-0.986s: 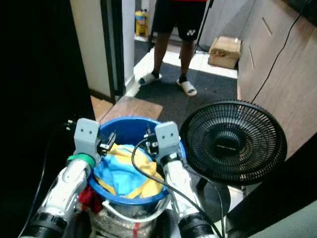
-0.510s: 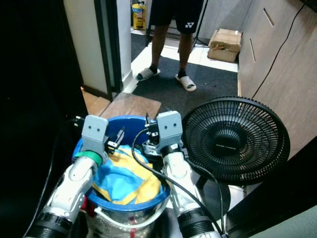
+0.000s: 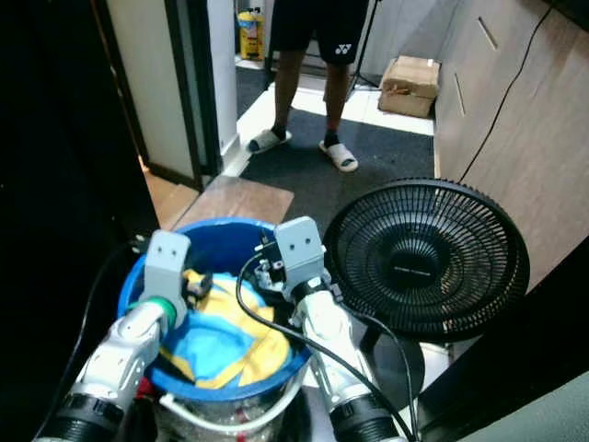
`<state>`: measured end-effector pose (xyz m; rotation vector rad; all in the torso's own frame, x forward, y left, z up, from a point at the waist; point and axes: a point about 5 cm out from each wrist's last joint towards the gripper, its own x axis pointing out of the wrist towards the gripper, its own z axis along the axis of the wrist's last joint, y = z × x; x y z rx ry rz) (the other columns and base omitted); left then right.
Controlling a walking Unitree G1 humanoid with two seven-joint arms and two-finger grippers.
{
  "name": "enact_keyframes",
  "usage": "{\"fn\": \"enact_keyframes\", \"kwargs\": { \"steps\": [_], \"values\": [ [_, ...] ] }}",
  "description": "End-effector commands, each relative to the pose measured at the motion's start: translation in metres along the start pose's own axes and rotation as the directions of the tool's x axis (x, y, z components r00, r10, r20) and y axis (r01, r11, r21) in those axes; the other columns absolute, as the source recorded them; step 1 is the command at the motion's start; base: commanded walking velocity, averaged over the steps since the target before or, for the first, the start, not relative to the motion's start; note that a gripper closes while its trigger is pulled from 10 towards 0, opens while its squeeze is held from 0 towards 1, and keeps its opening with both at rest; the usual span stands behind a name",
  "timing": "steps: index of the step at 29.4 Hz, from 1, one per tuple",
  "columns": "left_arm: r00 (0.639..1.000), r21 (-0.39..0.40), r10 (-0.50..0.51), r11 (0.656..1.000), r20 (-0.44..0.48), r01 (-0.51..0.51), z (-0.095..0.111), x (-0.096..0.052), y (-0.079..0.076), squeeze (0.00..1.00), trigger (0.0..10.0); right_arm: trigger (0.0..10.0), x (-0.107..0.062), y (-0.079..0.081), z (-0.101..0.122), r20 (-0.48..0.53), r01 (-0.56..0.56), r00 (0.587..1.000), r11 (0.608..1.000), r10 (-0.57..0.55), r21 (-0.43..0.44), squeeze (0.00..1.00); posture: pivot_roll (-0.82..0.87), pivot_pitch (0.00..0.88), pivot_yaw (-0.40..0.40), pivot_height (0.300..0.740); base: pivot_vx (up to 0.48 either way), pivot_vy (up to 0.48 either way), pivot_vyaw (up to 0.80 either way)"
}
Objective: Clothes washing
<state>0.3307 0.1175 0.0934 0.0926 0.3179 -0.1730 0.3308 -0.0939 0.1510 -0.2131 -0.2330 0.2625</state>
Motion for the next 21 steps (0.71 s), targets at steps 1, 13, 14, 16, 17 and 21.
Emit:
{"fn": "enact_keyframes", "kwargs": {
  "steps": [1, 13, 14, 16, 17, 21],
  "values": [
    [0.995, 0.003, -0.001, 1.0, -0.103, 0.001, -0.024, -0.002, 0.002, 0.0, 10.0, 10.0, -0.004, 0.001, -0.008, -0.038, -0.005, 0.999, 1.0, 0.005, -0.004, 0.0, 0.07, 0.016, -0.007, 0.515, 0.0, 0.0, 0.0],
    [0.944, 0.035, -0.072, 0.997, 0.322, 0.064, 0.04, -0.015, -0.012, 0.0, 10.0, 10.0, -0.006, -0.008, 0.022, 0.151, -0.007, 0.988, 0.997, 0.019, -0.083, 0.0, 0.07, 0.001, -0.004, 0.515, 0.0, 0.0, 0.0],
    [0.944, 0.035, -0.072, 0.997, 0.322, 0.064, 0.04, -0.015, -0.012, 0.0, 10.0, 10.0, -0.006, -0.008, 0.022, 0.151, -0.007, 0.988, 0.997, 0.019, -0.083, 0.0, 0.07, 0.001, -0.004, 0.515, 0.0, 0.0, 0.0],
    [0.926, 0.026, -0.096, 0.995, 0.365, 0.094, 0.054, -0.019, -0.015, 0.0, 10.0, 10.0, -0.01, 0.0, 0.027, 0.171, -0.092, 0.978, 0.98, 0.122, -0.176, 0.0, 0.06, 0.0, -0.005, 0.515, 0.0, 0.0, 0.0],
    [0.919, 0.008, -0.105, 0.994, 0.381, 0.11, 0.06, -0.021, -0.016, 0.0, 10.0, 10.0, -0.012, 0.002, 0.026, 0.161, -0.118, 0.976, 0.974, 0.15, -0.192, 0.0, 0.06, 0.0, -0.005, 0.515, 0.0, 0.0, 0.0],
    [0.908, -0.026, -0.118, 0.99, 0.402, 0.14, 0.07, -0.023, -0.019, 0.0, 10.0, 10.0, -0.013, 0.004, 0.003, -0.01, -0.174, 0.984, 0.964, 0.176, -0.202, 0.0, 0.06, 0.0, -0.005, 0.515, 0.0, 0.0, 0.0]
  ]
}}
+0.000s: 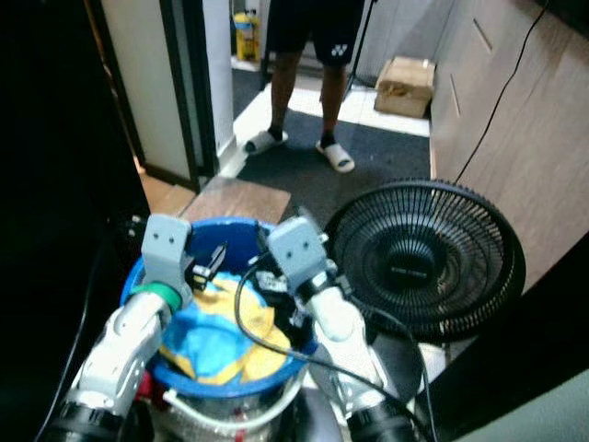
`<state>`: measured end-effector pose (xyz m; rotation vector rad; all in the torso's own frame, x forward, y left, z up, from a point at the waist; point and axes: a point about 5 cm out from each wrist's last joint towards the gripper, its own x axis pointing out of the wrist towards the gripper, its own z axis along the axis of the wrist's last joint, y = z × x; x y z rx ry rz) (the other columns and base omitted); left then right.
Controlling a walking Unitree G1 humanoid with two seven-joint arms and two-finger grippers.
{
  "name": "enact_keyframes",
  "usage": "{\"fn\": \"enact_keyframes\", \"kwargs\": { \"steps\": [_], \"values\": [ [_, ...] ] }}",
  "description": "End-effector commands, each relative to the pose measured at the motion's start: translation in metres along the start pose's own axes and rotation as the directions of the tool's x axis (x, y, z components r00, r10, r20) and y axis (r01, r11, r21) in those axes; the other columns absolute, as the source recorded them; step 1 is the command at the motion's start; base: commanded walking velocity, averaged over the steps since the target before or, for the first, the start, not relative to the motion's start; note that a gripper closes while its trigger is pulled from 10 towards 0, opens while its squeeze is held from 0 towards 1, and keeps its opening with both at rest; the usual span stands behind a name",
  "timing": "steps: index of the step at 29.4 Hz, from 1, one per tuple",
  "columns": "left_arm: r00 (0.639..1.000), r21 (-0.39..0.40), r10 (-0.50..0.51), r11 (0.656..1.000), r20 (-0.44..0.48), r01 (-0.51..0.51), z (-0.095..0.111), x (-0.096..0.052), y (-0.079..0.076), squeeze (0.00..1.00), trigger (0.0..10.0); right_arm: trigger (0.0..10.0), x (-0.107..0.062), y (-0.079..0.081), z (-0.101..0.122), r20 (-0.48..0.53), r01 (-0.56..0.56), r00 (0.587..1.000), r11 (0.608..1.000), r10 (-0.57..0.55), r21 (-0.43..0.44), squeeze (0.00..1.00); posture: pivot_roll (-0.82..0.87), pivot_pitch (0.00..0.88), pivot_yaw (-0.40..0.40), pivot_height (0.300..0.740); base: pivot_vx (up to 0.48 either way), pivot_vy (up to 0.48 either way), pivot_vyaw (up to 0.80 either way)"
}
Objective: Clothes washing
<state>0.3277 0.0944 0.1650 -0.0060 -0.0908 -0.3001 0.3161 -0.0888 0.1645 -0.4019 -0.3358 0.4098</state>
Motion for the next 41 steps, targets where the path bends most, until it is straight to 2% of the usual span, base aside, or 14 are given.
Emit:
{"fn": "enact_keyframes", "kwargs": {
  "steps": [1, 5, 7, 8, 9, 10, 14, 25, 30, 37, 38, 39, 40, 41],
  "values": [
    [1.0, -0.029, -0.014, 0.999, -0.002, 0.014, 0.003, 0.0, -0.002, 0.0, 10.0, 10.0, -0.007, 0.006, -0.028, -0.179, -0.056, 0.982, 0.998, 0.051, -0.022, 0.0, 0.06, 0.0, -0.005, 0.515, 0.0, 0.0, 0.0],
    [1.0, -0.039, -0.018, 0.999, 0.004, 0.018, 0.006, 0.001, -0.003, 0.0, 10.0, 10.0, -0.015, 0.011, -0.056, -0.376, -0.081, 0.922, 0.995, 0.097, 0.058, 0.0, 0.06, 0.0, -0.007, 0.515, 0.0, 0.0, 0.0],
    [1.0, -0.039, -0.018, 0.999, 0.004, 0.018, 0.006, 0.001, -0.003, 0.0, 10.0, 10.0, -0.015, 0.011, -0.056, -0.376, -0.081, 0.922, 0.995, 0.097, 0.058, 0.0, 0.06, 0.0, -0.007, 0.515, 0.0, 0.0, 0.0],
    [1.0, -0.046, -0.017, 0.999, 0.011, 0.018, 0.007, 0.001, -0.003, 0.0, 10.0, 10.0, -0.016, 0.017, -0.06, -0.397, -0.093, 0.903, 0.978, 0.161, 0.185, 0.0, 0.06, 0.0, -0.007, 0.515, 0.0, 0.0, 0.0],
    [1.0, -0.046, -0.017, 0.999, 0.011, 0.018, 0.007, 0.001, -0.003, 0.0, 10.0, 10.0, -0.016, 0.017, -0.06, -0.397, -0.093, 0.903, 0.978, 0.161, 0.185, 0.0, 0.06, 0.0, -0.007, 0.515, 0.0, 0.0, 0.0],
    [1.0, -0.056, -0.017, 0.998, 0.019, 0.018, 0.008, 0.002, -0.004, 0.0, 10.0, 10.0, -0.018, 0.031, -0.06, -0.363, -0.155, 0.885, 0.919, 0.292, 0.362, 0.0, 0.06, 0.0, -0.011, 0.515, 0.0, 0.0, 0.0],
    [0.999, -0.075, -0.019, 0.997, 0.043, 0.022, 0.014, 0.003, -0.006, 0.0, 10.0, 10.0, -0.022, 0.057, -0.06, -0.263, -0.298, 0.838, 0.806, 0.477, 0.512, 0.0, 0.07, 0.003, -0.012, 0.515, 0.0, 0.0, 0.0],
    [0.998, -0.093, -0.013, 0.995, 0.055, 0.018, 0.024, 0.0, -0.005, 0.0, 10.0, 10.0, -0.019, 0.078, -0.048, -0.195, -0.472, 0.772, 0.751, 0.605, 0.462, 0.0, 0.09, 0.021, -0.024, 0.515, 0.0, 0.0, 0.0],
    [0.999, -0.092, -0.014, 0.996, 0.045, 0.018, 0.023, -0.003, -0.004, 0.0, 10.0, 10.0, -0.031, 0.081, -0.083, -0.398, -0.405, 0.713, 0.802, 0.577, 0.439, 0.0, 0.1, 0.026, -0.016, 0.515, 0.0, 0.0, 0.0],
    [0.999, -0.091, -0.021, 0.996, 0.035, 0.024, 0.022, -0.003, -0.006, 0.0, 10.0, 10.0, -0.048, 0.085, -0.102, -0.476, -0.416, 0.627, 0.782, 0.617, 0.464, 0.0, 0.1, 0.025, -0.012, 0.515, 0.0, 0.0, 0.0],
    [0.999, -0.091, -0.022, 0.996, 0.033, 0.025, 0.022, -0.003, -0.007, 0.0, 10.0, 6.1, -0.049, 0.084, -0.105, -0.496, -0.41, 0.622, 0.791, 0.606, 0.453, 0.0, 0.09, 0.024, -0.012, 0.515, 0.0, 0.0, 0.0],
    [0.999, -0.091, -0.022, 0.996, 0.033, 0.025, 0.022, -0.003, -0.007, 0.0, 10.0, 6.1, -0.049, 0.084, -0.105, -0.496, -0.41, 0.622, 0.791, 0.606, 0.453, 0.0, 0.09, 0.024, -0.012, 0.515, 0.0, 0.0, 0.0],
    [0.999, -0.091, -0.022, 0.996, 0.032, 0.025, 0.023, -0.003, -0.007, 0.0, 10.0, 2.4, -0.05, 0.083, -0.108, -0.514, -0.396, 0.621, 0.803, 0.591, 0.445, 0.0, 0.09, 0.024, -0.012, 0.515, 0.0, 0.0, 0.0],
    [0.999, -0.091, -0.022, 0.996, 0.032, 0.025, 0.023, -0.003, -0.007, 0.0, 10.0, 2.4, -0.05, 0.083, -0.108, -0.514, -0.396, 0.621, 0.803, 0.591, 0.445, 0.0, 0.09, 0.024, -0.012, 0.515, 0.0, 0.0, 0.0]
  ]
}}
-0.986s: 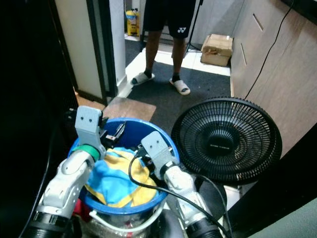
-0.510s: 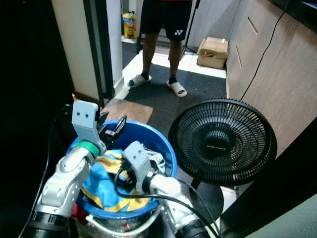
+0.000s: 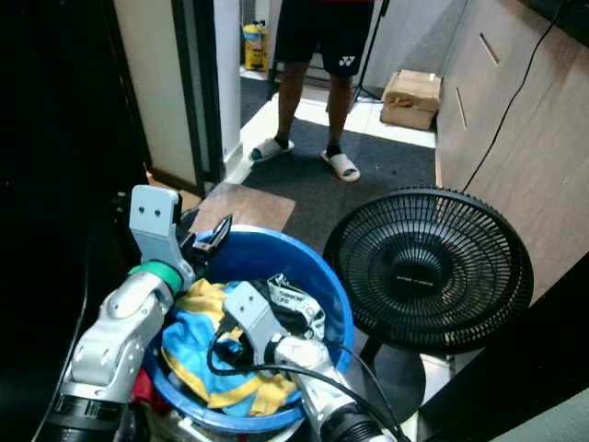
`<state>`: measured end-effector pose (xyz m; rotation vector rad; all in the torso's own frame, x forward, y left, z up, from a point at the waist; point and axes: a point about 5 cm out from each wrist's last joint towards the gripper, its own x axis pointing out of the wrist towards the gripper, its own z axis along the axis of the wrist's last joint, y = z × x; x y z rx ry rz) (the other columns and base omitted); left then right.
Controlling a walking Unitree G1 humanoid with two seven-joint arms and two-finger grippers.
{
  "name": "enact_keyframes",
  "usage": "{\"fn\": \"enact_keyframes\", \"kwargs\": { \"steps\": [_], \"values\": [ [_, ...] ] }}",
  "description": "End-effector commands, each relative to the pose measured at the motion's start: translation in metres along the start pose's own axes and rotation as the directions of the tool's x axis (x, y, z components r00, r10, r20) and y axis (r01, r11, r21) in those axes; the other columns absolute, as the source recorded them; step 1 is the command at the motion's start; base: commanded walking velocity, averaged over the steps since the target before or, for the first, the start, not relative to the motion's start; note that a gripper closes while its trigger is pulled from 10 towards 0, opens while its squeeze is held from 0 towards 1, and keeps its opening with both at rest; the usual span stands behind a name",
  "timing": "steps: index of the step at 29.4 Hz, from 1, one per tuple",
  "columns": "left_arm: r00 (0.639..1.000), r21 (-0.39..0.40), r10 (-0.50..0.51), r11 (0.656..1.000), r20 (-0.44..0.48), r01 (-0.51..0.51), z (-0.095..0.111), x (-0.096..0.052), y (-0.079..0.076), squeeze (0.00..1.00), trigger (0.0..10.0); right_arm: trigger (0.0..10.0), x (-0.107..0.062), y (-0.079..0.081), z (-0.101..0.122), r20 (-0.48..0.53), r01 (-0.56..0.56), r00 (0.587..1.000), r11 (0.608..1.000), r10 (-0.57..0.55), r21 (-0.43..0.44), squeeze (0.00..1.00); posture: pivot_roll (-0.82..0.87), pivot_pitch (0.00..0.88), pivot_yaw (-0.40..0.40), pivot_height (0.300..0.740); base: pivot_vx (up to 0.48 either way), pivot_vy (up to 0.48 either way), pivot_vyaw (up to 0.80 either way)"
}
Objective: Clothes washing
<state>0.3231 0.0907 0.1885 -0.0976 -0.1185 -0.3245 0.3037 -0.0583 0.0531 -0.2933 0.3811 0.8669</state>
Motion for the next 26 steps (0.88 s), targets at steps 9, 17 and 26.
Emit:
{"fn": "enact_keyframes", "kwargs": {
  "steps": [9, 17, 26],
  "values": [
    [1.0, -0.005, 0.004, 1.0, -0.018, -0.004, -0.002, -0.002, -0.002, 0.0, 10.0, 0.0, -0.007, 0.0, -0.029, -0.054, 0.057, 0.997, 0.994, -0.052, 0.097, 0.0, 0.09, 0.023, -0.011, 0.515, 0.0, 0.0, 0.0],
    [1.0, -0.004, 0.004, 1.0, -0.024, -0.004, -0.003, -0.002, -0.001, 0.0, 10.0, 0.0, -0.007, -0.005, -0.02, 0.029, 0.102, 0.994, 0.987, -0.106, 0.123, 0.0, 0.09, 0.023, -0.007, 0.515, 0.0, 0.0, 0.0],
    [1.0, 0.0, 0.006, 1.0, -0.029, -0.006, -0.003, -0.002, -0.001, 0.0, 10.0, 0.0, -0.01, -0.012, -0.002, 0.147, 0.146, 0.975, 0.981, -0.164, 0.129, 0.0, 0.09, 0.024, -0.003, 0.515, 0.0, 0.0, 0.0]
  ]
}}
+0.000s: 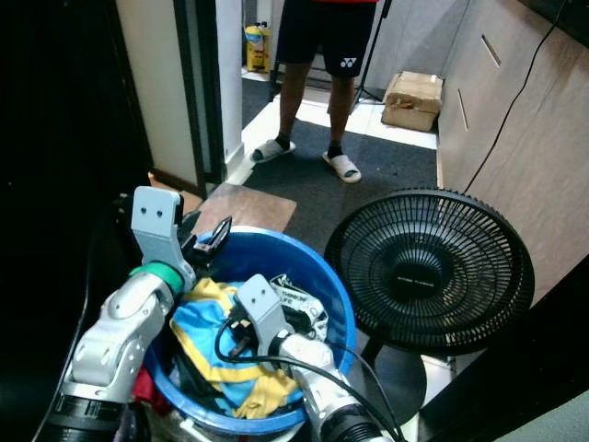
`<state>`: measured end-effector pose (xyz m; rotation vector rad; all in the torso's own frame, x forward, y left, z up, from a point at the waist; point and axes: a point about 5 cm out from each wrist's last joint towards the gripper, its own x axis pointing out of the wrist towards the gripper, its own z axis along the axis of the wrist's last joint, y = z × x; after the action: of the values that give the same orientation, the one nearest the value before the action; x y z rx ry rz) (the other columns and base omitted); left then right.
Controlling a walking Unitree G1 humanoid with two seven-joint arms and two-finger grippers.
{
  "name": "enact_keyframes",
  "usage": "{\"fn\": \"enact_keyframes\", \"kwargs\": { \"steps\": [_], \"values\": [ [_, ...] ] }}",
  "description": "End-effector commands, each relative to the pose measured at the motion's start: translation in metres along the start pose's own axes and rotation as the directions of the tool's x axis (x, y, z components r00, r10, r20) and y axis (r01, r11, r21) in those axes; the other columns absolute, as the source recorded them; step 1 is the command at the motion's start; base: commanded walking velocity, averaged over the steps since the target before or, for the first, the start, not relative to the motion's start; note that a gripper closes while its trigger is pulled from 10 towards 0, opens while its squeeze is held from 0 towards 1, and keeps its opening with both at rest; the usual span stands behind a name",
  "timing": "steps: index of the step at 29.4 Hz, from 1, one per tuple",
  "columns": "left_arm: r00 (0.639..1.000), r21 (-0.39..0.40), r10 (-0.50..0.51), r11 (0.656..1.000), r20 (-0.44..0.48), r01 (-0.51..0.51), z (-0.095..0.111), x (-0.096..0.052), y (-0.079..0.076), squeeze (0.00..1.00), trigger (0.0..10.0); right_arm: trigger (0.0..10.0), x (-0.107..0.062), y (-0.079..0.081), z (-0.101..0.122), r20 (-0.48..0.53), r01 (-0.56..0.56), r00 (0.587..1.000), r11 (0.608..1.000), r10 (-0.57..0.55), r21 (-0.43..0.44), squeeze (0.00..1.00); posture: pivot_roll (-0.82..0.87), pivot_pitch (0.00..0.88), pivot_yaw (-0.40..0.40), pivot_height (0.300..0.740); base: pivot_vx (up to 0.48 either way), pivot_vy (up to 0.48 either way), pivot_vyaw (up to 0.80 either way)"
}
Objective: Clothes washing
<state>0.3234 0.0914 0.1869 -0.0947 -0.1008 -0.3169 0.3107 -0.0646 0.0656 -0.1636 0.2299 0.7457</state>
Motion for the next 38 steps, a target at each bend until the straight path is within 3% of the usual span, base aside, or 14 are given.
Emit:
{"fn": "enact_keyframes", "kwargs": {
  "steps": [1, 5, 6, 7, 8, 9, 10, 11, 13, 14, 15, 22, 26, 38],
  "values": [
    [1.0, 0.001, -0.002, 1.0, -0.011, 0.002, -0.001, -0.002, -0.002, 0.0, 10.0, 0.0, -0.006, -0.007, 0.0, 0.043, 0.062, 0.997, 0.998, -0.063, 0.029, 0.0, 0.09, 0.024, -0.003, 0.515, 0.0, 0.0, 0.0],
    [1.0, 0.003, 0.0, 1.0, -0.011, 0.0, -0.001, -0.002, -0.001, 0.0, 10.0, 0.0, -0.007, -0.012, 0.013, 0.115, 0.094, 0.989, 0.995, -0.095, 0.019, 0.0, 0.09, 0.024, -0.003, 0.515, 0.0, 0.0, 0.0],
    [1.0, 0.006, 0.006, 1.0, -0.008, -0.006, 0.0, -0.002, 0.001, 0.0, 10.0, 0.0, -0.011, -0.024, 0.044, 0.259, 0.174, 0.951, 0.985, -0.166, -0.007, 0.0, 0.09, 0.016, -0.002, 0.515, 0.0, 0.0, 0.0],
    [1.0, 0.006, 0.006, 1.0, -0.008, -0.006, 0.0, -0.002, 0.001, 0.0, 10.0, 0.0, -0.011, -0.024, 0.044, 0.259, 0.174, 0.951, 0.985, -0.166, -0.007, 0.0, 0.09, 0.016, -0.002, 0.515, 0.0, 0.0, 0.0],
    [1.0, 0.008, 0.012, 1.0, -0.004, -0.012, 0.001, -0.002, 0.003, 0.0, 10.0, 10.0, -0.019, -0.036, 0.079, 0.4, 0.259, 0.887, 0.966, -0.231, -0.017, 0.0, 0.09, 0.014, 0.002, 0.515, 0.0, 0.0, 0.0],
    [1.0, 0.008, 0.012, 1.0, -0.004, -0.012, 0.001, -0.002, 0.003, 0.0, 10.0, 10.0, -0.019, -0.036, 0.079, 0.4, 0.259, 0.887, 0.966, -0.231, -0.017, 0.0, 0.09, 0.014, 0.002, 0.515, 0.0, 0.0, 0.0],
    [1.0, 0.011, 0.017, 1.0, 0.002, -0.017, 0.003, -0.002, 0.005, 0.0, 10.0, 10.0, -0.029, -0.046, 0.112, 0.526, 0.328, 0.806, 0.945, -0.272, -0.014, 0.0, 0.09, 0.012, 0.003, 0.515, 0.0, 0.0, 0.0],
    [1.0, 0.011, 0.017, 1.0, 0.002, -0.017, 0.003, -0.002, 0.005, 0.0, 10.0, 10.0, -0.029, -0.046, 0.112, 0.526, 0.328, 0.806, 0.945, -0.272, -0.014, 0.0, 0.09, 0.012, 0.003, 0.515, 0.0, 0.0, 0.0],
    [1.0, 0.016, 0.023, 1.0, 0.017, -0.023, 0.008, -0.001, 0.008, 0.0, 10.0, 10.0, -0.052, -0.055, 0.165, 0.692, 0.405, 0.658, 0.914, -0.297, 0.008, 0.0, 0.09, 0.006, 0.004, 0.515, 0.0, 0.0, 0.0],
    [1.0, 0.016, 0.023, 1.0, 0.017, -0.023, 0.008, -0.001, 0.008, 0.0, 10.0, 10.0, -0.052, -0.055, 0.165, 0.692, 0.405, 0.658, 0.914, -0.297, 0.008, 0.0, 0.09, 0.006, 0.004, 0.515, 0.0, 0.0, 0.0],
    [0.999, 0.02, 0.023, 1.0, 0.027, -0.023, 0.012, -0.001, 0.009, 0.0, 10.0, 10.0, -0.064, -0.055, 0.186, 0.753, 0.422, 0.586, 0.906, -0.3, 0.032, 0.0, 0.09, 0.003, 0.002, 0.515, 0.0, 0.0, 0.0],
    [0.999, 0.024, 0.02, 1.0, 0.034, -0.02, 0.013, -0.001, 0.008, 0.0, 10.0, 10.0, -0.068, -0.054, 0.187, 0.76, 0.44, 0.567, 0.897, -0.318, 0.046, 0.0, 0.09, 0.001, 0.001, 0.515, 0.0, 0.0, 0.0],
    [0.999, 0.039, 0.01, 0.999, 0.051, -0.012, 0.018, -0.006, 0.007, 0.0, 10.0, 10.0, -0.074, -0.055, 0.164, 0.715, 0.531, 0.563, 0.844, -0.416, 0.073, 0.0, 0.08, 0.002, 0.004, 0.515, 0.0, 0.0, 0.0],
    [0.998, 0.053, 0.021, 0.998, 0.053, -0.024, 0.018, -0.006, 0.012, 0.0, 10.0, 10.0, -0.073, -0.064, 0.133, 0.591, 0.588, 0.587, 0.793, -0.554, 0.159, 0.0, 0.08, 0.0, 0.007, 0.52, 0.0, 0.0, 0.0]
  ]
}}
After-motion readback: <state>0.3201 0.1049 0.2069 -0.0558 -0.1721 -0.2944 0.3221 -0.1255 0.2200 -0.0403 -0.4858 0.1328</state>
